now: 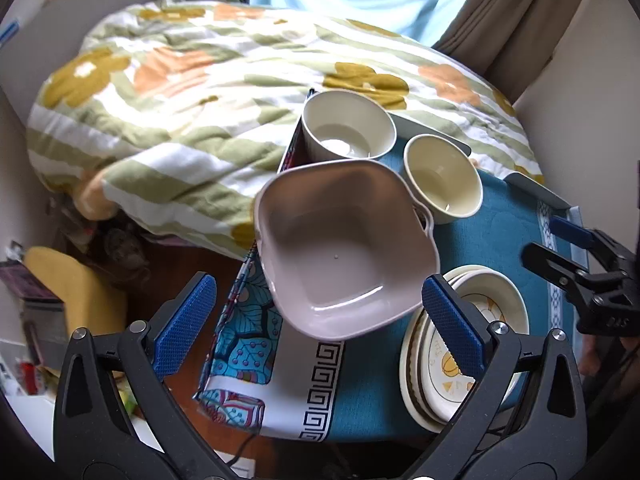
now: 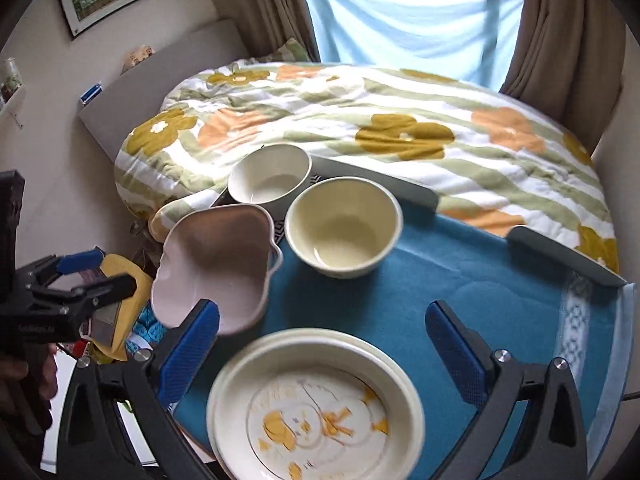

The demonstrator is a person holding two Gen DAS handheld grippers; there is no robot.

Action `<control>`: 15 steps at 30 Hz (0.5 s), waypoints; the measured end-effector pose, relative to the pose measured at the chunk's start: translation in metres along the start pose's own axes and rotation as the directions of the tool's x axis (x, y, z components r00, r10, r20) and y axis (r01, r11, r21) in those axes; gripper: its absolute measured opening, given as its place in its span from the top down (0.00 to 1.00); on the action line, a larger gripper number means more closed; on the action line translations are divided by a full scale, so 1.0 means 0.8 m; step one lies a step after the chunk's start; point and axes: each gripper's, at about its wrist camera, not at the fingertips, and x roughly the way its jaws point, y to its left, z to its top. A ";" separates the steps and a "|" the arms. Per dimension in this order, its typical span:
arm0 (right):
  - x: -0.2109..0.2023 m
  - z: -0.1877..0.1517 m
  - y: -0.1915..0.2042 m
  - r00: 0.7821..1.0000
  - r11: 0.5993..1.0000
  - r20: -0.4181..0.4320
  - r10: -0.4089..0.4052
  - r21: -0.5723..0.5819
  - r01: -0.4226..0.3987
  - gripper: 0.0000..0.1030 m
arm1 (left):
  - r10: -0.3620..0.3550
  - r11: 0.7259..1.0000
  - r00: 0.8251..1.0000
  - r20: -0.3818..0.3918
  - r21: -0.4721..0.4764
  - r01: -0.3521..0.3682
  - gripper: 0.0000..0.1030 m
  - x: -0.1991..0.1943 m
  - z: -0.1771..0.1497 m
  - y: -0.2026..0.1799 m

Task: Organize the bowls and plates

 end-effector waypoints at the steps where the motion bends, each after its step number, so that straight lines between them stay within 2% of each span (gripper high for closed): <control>1: 0.012 0.004 0.002 1.000 1.000 -0.018 0.008 0.004 -0.008 0.00 | -0.022 1.000 1.000 -0.019 -0.016 0.021 0.03 0.010 0.002 0.008; 3: 0.042 0.011 0.008 0.998 1.000 -0.065 0.020 0.005 -0.020 0.01 | -0.057 0.998 0.997 -0.054 -0.041 0.055 0.11 0.031 0.003 0.020; 5: 0.069 0.013 0.015 0.994 0.999 -0.101 0.039 0.002 -0.039 0.08 | -0.078 0.996 0.992 -0.096 -0.049 0.074 0.19 0.052 0.004 0.026; 7: 0.089 0.013 0.022 0.989 0.999 -0.138 0.052 -0.002 -0.052 0.28 | -0.092 0.995 0.987 -0.131 -0.037 0.088 0.25 0.073 0.004 0.029; 9: 0.108 0.011 0.028 0.984 0.999 -0.172 0.049 -0.015 -0.052 0.40 | -0.102 0.995 0.982 -0.160 -0.026 0.099 0.35 0.090 0.006 0.030; 15: 0.142 0.011 0.035 0.972 0.998 -0.225 0.068 0.003 -0.069 0.61 | -0.091 0.996 0.975 -0.202 -0.036 0.085 0.53 0.120 0.012 0.039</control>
